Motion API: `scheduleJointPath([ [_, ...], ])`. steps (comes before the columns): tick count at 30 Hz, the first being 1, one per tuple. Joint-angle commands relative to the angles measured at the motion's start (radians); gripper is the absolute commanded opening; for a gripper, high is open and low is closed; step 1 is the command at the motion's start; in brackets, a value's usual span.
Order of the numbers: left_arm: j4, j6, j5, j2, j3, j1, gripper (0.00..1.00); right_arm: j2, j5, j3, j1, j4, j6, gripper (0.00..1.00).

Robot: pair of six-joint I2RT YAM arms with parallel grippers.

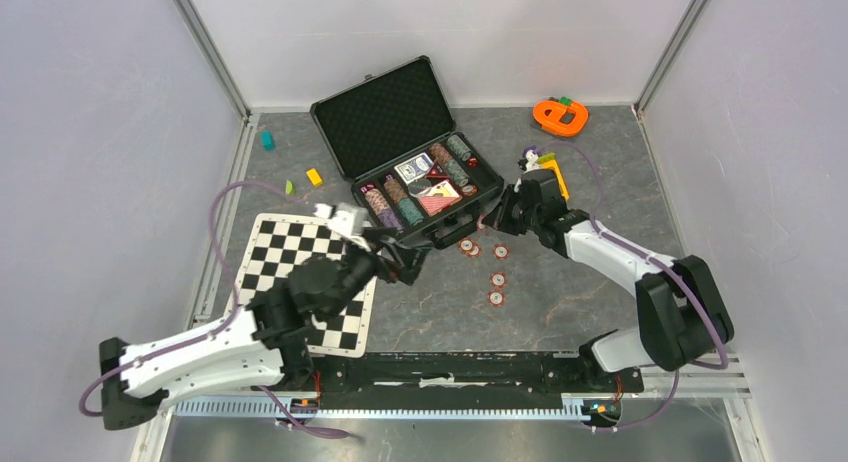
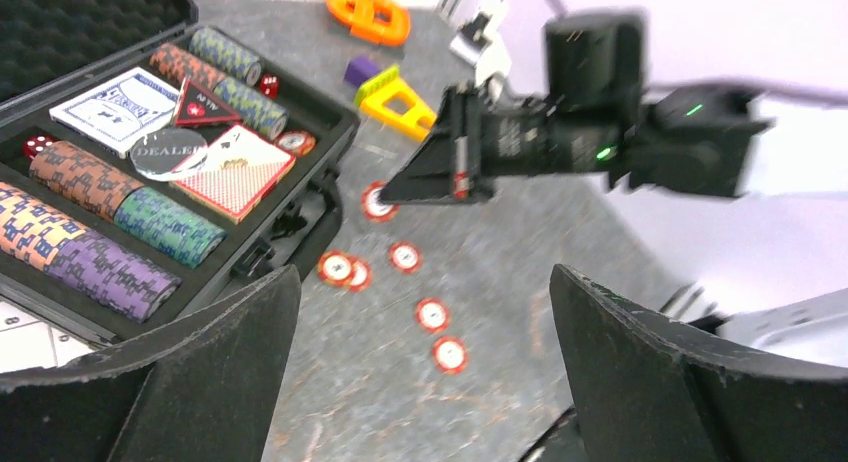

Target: Pack up texas hold em set

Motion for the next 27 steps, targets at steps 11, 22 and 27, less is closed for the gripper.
scheduleJointPath([
  [11, -0.115, -0.268, 0.078, -0.27, 0.197, -0.001, 1.0, 0.253, 0.175, 0.228, -0.003, 0.242, 0.196, 0.0],
  [22, -0.2, -0.181, 0.092, -0.214, 0.285, -0.003, 1.0, 0.362, 0.283, 0.31, -0.003, 0.264, 0.226, 0.0],
  [27, -0.227, -0.153, 0.04, -0.27, 0.28, -0.003, 1.0, 0.399, 0.284, 0.307, -0.003, 0.272, 0.257, 0.0],
])
